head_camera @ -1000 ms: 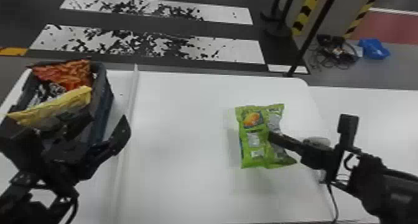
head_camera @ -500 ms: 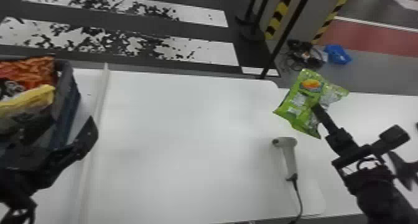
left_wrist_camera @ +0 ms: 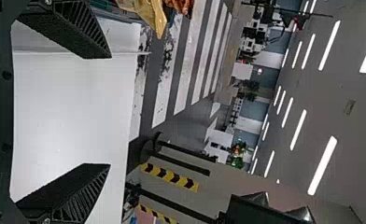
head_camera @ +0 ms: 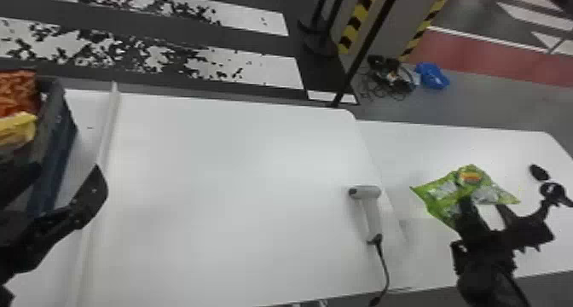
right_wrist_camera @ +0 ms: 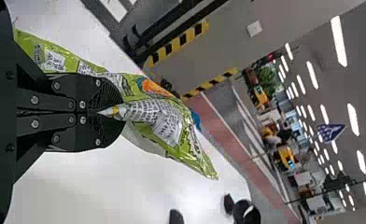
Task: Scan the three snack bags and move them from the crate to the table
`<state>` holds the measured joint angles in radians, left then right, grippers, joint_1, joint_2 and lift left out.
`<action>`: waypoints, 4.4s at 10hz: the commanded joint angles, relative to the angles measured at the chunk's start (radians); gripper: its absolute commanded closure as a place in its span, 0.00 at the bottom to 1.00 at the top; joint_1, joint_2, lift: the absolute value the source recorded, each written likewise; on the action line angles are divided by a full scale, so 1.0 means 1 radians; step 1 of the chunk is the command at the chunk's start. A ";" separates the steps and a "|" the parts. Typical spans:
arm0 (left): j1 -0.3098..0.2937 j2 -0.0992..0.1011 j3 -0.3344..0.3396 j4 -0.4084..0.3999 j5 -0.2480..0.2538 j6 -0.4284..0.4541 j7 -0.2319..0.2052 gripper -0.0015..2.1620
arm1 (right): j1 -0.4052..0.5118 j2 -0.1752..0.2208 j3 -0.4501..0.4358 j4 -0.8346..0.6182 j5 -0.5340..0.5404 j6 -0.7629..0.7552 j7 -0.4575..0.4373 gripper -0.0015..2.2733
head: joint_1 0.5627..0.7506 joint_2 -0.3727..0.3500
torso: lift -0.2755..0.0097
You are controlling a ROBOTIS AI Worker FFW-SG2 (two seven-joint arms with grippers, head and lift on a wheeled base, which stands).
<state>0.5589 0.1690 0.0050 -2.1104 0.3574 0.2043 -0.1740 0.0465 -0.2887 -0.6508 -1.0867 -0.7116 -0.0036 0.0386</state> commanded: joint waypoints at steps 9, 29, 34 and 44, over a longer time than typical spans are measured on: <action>0.015 0.001 -0.003 -0.040 0.000 -0.003 -0.019 0.02 | 0.161 0.013 0.174 -0.315 0.294 0.101 -0.095 0.02 | 0.70 0.03 | 0.75; 0.056 0.202 0.406 -0.069 -0.202 0.123 -0.245 0.05 | 0.569 0.143 0.732 -0.860 0.451 -0.206 -0.034 0.04 | 0.70 0.79 | 0.75; -0.050 0.265 0.360 0.142 -0.307 -0.036 -0.245 0.05 | 0.552 0.120 0.711 -0.838 0.439 -0.212 -0.031 0.04 | 0.70 0.86 | 0.75; -0.088 0.231 0.300 0.150 -0.276 0.022 -0.254 0.99 | 0.533 0.088 0.703 -0.834 0.403 -0.224 -0.019 0.04 | 0.70 0.78 | 0.75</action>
<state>0.4599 0.4046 0.2957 -1.9418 0.0718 0.2266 -0.4296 0.5798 -0.2010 0.0502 -1.9220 -0.3086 -0.2242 0.0195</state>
